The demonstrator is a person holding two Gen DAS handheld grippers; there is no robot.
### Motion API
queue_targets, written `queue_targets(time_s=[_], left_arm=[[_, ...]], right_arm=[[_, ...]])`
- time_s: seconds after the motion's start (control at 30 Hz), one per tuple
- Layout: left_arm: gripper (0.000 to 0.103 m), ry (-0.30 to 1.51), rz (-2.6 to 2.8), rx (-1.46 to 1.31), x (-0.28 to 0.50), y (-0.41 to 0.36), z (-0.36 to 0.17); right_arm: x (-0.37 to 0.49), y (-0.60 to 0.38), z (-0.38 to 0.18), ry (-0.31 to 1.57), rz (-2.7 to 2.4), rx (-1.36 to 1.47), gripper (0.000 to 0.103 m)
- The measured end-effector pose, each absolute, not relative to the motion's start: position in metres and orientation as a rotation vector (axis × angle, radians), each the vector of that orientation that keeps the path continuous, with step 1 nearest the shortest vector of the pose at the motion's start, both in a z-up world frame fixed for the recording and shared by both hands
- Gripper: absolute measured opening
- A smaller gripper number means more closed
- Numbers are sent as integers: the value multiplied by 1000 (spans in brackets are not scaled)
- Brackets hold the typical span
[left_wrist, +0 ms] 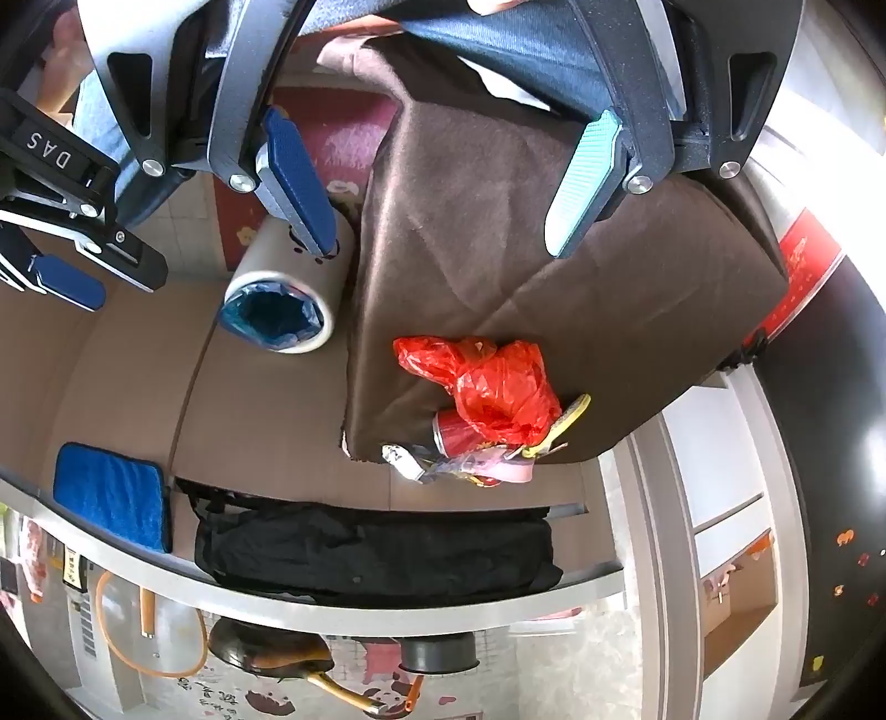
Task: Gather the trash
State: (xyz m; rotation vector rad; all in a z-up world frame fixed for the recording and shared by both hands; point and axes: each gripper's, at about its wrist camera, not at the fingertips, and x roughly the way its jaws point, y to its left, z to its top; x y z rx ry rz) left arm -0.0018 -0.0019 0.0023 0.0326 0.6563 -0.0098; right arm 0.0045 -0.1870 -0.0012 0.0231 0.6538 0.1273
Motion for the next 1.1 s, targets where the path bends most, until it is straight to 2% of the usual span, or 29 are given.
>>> queue_targets(time_s=[1.1], left_arm=[[78,637,-32,39,-7,-6,11]], right_arm=[[2,-188,3,647,128,23,67]])
